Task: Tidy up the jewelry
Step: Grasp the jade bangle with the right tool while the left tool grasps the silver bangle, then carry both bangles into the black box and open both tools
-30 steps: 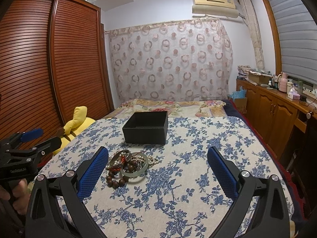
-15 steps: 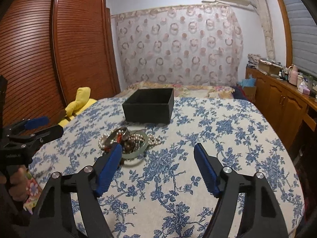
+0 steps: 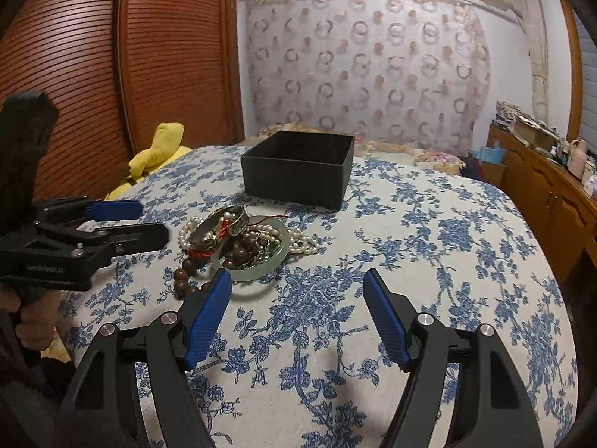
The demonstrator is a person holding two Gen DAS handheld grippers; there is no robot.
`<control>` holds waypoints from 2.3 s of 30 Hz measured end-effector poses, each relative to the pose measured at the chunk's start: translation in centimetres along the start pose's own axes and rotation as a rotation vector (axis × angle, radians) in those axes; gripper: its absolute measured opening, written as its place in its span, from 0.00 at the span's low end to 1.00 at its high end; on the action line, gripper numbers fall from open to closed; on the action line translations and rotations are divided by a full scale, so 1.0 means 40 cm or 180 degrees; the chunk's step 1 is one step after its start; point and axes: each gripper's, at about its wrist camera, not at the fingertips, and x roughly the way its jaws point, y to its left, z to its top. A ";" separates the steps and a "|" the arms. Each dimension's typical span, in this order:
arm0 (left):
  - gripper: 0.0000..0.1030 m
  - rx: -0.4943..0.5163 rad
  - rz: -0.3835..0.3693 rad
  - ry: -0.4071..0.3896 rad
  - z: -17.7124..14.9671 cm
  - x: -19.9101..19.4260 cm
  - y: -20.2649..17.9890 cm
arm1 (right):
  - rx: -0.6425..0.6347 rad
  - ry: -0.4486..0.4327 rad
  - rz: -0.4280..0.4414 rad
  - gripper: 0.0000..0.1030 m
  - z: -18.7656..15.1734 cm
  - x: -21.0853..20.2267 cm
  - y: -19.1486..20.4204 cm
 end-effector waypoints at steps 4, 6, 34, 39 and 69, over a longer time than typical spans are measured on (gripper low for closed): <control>0.68 0.0016 -0.0094 0.0080 0.020 0.037 -0.004 | -0.0040 0.0048 0.0011 0.73 -0.002 0.017 0.002; 0.68 0.0043 -0.0144 0.0103 0.028 0.047 -0.009 | -0.0034 0.0076 0.0030 0.73 -0.006 0.027 0.001; 0.54 0.0046 -0.0163 0.0250 0.056 0.124 0.016 | -0.0031 0.0044 0.0038 0.73 -0.010 0.025 0.003; 0.54 -0.0011 -0.0135 0.0114 0.066 0.081 0.035 | -0.0051 0.0131 0.0072 0.73 -0.004 0.036 0.004; 0.54 -0.0108 -0.0046 -0.0097 0.053 0.002 0.091 | 0.0496 0.0711 0.0666 0.17 0.080 0.199 -0.039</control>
